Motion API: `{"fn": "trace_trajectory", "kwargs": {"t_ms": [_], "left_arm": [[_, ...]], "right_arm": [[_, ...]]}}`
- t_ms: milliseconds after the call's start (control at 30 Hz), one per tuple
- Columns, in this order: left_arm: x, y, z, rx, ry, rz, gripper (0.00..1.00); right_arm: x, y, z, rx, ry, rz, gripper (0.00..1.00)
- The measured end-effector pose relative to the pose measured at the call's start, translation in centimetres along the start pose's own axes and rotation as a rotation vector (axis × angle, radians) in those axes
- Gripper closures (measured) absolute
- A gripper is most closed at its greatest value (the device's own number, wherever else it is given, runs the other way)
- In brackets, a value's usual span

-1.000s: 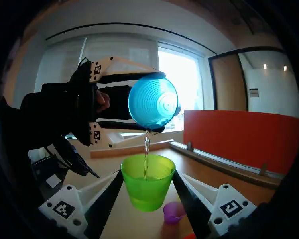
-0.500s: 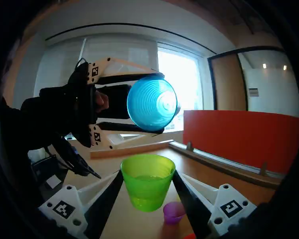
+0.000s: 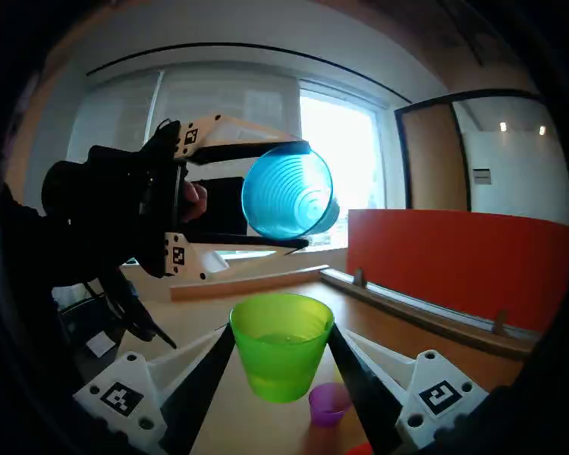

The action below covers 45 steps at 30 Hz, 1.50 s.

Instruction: Pour water

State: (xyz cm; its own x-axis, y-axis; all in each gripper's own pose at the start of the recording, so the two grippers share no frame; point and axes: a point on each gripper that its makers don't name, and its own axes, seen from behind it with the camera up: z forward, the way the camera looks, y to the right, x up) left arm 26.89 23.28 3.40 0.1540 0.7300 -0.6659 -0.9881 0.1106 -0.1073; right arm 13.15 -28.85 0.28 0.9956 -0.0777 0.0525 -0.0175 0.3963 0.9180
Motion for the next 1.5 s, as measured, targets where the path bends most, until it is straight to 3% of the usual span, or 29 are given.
{"fn": "trace_trajectory", "kwargs": {"t_ms": [400,700,1000,1167,1267,1367,1500], "left_arm": [[-2.9,0.4,-1.2,0.049,-0.035,-0.434,0.12],[-4.6,1.8,-1.9,0.037,-0.073,-0.695,0.12],[-6.2,2.8,-1.9,0.024,-0.115,-1.011,0.12],[-6.3,3.3,-2.1,0.012,-0.108,-1.191,0.12],[-6.0,3.4,-2.0,0.009,-0.084,-1.280,0.12],[-5.9,3.2,-2.0,0.007,-0.068,-1.337,0.12],[-6.3,3.6,-2.4,0.004,-0.074,-1.358,0.12]], "right_arm": [[0.2,0.0,-0.3,-0.007,-0.005,-0.009,0.09],[0.5,0.0,-0.4,-0.015,-0.016,-0.020,0.09],[0.6,0.1,-0.4,-0.020,-0.017,-0.022,0.09],[0.8,0.2,-0.6,-0.023,-0.021,-0.028,0.09],[0.9,0.2,-0.8,-0.024,-0.018,-0.026,0.09],[0.9,0.1,-1.0,-0.025,-0.017,-0.026,0.09],[0.7,0.0,-1.4,-0.022,-0.026,-0.021,0.09]]}}
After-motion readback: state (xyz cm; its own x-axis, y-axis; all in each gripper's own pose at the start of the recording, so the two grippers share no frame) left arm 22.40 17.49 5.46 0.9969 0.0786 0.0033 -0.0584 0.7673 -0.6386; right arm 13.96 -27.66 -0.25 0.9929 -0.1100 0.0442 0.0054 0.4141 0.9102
